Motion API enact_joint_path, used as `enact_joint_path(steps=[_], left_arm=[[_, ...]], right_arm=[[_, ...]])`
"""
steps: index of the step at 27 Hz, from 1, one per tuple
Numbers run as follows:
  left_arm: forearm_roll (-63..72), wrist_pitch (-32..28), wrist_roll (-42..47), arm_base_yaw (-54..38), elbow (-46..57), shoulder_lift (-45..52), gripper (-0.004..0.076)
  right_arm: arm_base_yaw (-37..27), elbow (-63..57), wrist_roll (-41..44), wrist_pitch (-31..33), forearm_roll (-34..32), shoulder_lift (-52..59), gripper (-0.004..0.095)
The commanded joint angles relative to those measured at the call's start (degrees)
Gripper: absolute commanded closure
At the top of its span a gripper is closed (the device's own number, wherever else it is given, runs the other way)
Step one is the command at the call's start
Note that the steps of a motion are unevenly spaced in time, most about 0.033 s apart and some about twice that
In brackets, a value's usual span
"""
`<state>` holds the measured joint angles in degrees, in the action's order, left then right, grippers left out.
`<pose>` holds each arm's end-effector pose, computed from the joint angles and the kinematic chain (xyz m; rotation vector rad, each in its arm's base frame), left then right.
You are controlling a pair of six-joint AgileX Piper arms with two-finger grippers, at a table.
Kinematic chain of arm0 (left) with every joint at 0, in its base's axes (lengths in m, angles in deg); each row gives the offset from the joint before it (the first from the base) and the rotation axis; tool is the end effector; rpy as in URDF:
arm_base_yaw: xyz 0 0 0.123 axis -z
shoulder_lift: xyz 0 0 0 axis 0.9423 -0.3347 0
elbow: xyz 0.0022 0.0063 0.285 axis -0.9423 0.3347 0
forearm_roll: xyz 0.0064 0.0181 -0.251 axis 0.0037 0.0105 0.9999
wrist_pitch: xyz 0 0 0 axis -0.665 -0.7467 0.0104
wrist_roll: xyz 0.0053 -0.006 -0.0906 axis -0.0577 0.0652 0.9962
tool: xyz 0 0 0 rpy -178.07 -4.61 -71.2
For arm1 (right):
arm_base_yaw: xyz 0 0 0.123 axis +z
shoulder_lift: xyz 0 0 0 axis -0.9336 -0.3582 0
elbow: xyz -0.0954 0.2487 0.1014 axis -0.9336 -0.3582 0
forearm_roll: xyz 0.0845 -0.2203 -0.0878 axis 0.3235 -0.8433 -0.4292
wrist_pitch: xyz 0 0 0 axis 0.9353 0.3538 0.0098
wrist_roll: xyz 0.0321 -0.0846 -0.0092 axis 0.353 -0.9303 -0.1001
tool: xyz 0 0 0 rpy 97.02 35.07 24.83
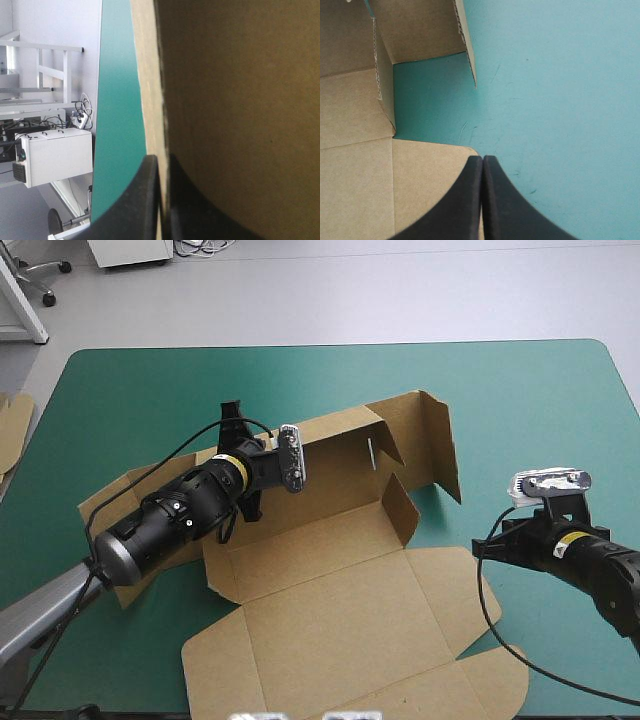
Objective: Fold the box
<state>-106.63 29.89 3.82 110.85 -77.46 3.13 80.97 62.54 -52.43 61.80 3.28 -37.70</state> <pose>0.2560 -0.1752 0.3331 1.5831 1.6017 0.5831 0.1645 0.0391 0.3240 -0.1717 2.3160 0.1995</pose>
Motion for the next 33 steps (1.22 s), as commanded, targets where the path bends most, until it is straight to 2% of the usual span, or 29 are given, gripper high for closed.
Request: enact_joint_path(steps=[1,7,12,15,21,23,30,33], left_arm=[[-2.62,-2.76,2.94,-0.26,1.76,2.61,0.0738],[-5.16,-5.53,3.71,1.21,4.73,4.19,0.0738],[-18.61,-6.61,15.59,1.21,3.85,4.19,0.0738],[-23.26,-7.51,17.59,1.21,3.85,4.19,0.0738],[-24.37,-9.24,17.59,1.21,3.52,4.29,0.0738],[-24.49,-9.24,20.16,1.21,3.52,4.29,0.0738],[-21.88,-8.29,21.71,5.26,5.36,4.29,0.0738],[-22.80,-7.51,21.57,7.09,6.55,4.29,0.0738]], right_arm=[[-0.14,2.09,-0.55,-3.97,0.38,0.35,0.0942],[-0.14,3.50,-1.02,-5.12,2.34,0.35,0.0942],[-0.14,7.65,-1.73,-5.44,3.00,-1.45,0.0942],[-0.14,9.26,-1.73,-5.68,3.35,-2.84,0.0942],[-0.14,10.76,-4.70,-6.44,8.31,-5.52,0.0942],[-0.14,11.12,-5.82,-6.44,9.96,-6.14,0.0942],[-0.14,11.82,-5.96,-5.99,10.94,-6.47,0.0942],[-0.14,17.29,-5.96,-3.54,10.69,-7.91,0.0942]])
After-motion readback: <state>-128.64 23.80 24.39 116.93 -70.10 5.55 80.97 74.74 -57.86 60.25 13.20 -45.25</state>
